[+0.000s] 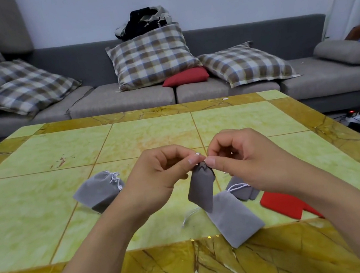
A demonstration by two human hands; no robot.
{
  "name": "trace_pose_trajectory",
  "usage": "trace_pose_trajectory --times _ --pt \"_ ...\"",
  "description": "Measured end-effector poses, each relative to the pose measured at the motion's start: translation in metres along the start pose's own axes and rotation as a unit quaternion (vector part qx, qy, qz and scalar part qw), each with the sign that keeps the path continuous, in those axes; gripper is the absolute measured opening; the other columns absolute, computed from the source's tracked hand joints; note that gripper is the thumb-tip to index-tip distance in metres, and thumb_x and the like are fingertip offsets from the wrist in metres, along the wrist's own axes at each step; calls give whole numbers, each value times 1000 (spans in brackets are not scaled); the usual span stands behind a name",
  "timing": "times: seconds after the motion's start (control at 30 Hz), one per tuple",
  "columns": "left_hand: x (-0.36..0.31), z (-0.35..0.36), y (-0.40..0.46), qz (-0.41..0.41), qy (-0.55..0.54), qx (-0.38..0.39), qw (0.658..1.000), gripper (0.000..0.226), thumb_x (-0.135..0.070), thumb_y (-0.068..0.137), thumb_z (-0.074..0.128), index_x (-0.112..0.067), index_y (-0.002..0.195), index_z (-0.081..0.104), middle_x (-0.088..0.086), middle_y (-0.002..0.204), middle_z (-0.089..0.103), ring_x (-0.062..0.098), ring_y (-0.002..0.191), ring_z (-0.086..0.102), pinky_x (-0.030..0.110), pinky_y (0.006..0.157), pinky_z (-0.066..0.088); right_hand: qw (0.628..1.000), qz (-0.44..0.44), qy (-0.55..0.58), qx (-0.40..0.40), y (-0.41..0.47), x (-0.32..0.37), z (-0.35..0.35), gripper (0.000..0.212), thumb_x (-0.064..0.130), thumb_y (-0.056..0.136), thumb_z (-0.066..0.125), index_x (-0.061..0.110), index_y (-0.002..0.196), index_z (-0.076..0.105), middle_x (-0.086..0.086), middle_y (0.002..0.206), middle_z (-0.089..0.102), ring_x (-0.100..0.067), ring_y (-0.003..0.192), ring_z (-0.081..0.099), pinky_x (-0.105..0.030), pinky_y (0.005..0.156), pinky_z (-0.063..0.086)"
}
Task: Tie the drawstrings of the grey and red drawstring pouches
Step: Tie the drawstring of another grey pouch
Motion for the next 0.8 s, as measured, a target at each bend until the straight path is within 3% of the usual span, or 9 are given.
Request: trace_pose_trajectory --times 0.07,0.13,0.27,0.4,0.5,0.67,0.8 --pt "0 -1 0 -2 -17 0 1000 22 -25 85 66 -7 92 76 13 91 75 29 91 68 38 83 55 1000 -13 -26 4 0 3 -1 11 20 87 73 20 78 67 6 83 58 -6 70 55 -19 64 44" --pt "-1 -1 0 -2 -37 -2 999 21 -22 81 68 -4 88 76 14 87 75 23 83 70 31 78 56 999 -23 -41 10 1 6 -3 12 21 84 76 22 77 67 2 89 58 -9 77 57 -23 68 48" --pt "0 0 0 0 -52 0 999 15 -15 78 70 -2 84 75 13 81 75 17 76 70 21 72 55 998 -31 -41 28 -1 6 -1 11 22 84 77 22 77 69 4 82 65 -20 72 61 -37 65 52" --pt "0 4 0 -4 -38 29 999 14 -14 90 63 -5 88 74 10 86 75 16 83 70 20 77 54 999 -21 2 38 -2 5 -2 5 15 86 74 15 81 74 4 71 69 -5 64 59 -21 62 47" --pt "0 5 0 -9 -29 33 999 15 -15 93 60 -7 92 74 10 91 76 20 89 71 24 80 56 999 -30 -5 16 -2 7 -6 3 13 84 76 13 82 76 3 69 70 -4 62 58 -17 59 46" --pt "-5 1 -2 -9 -33 10 999 15 -15 83 69 -3 89 76 12 85 76 17 79 71 20 72 54 999 -41 23 -25 -2 11 -9 8 10 82 77 14 89 77 -1 70 73 -24 62 65 -29 56 54" --pt "-8 -1 -4 -7 -27 18 999 12 -12 81 70 -3 86 77 12 82 76 18 77 72 21 69 55 998 -45 45 -23 -3 15 -6 16 10 81 77 15 97 79 1 74 76 -13 62 66 -25 58 53"
Point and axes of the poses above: each hand's wrist, its own y-axis towards the middle knuckle, its own z-axis out of the palm, x = y × z, the point moved 5 cm from there along y, towards the middle knuckle
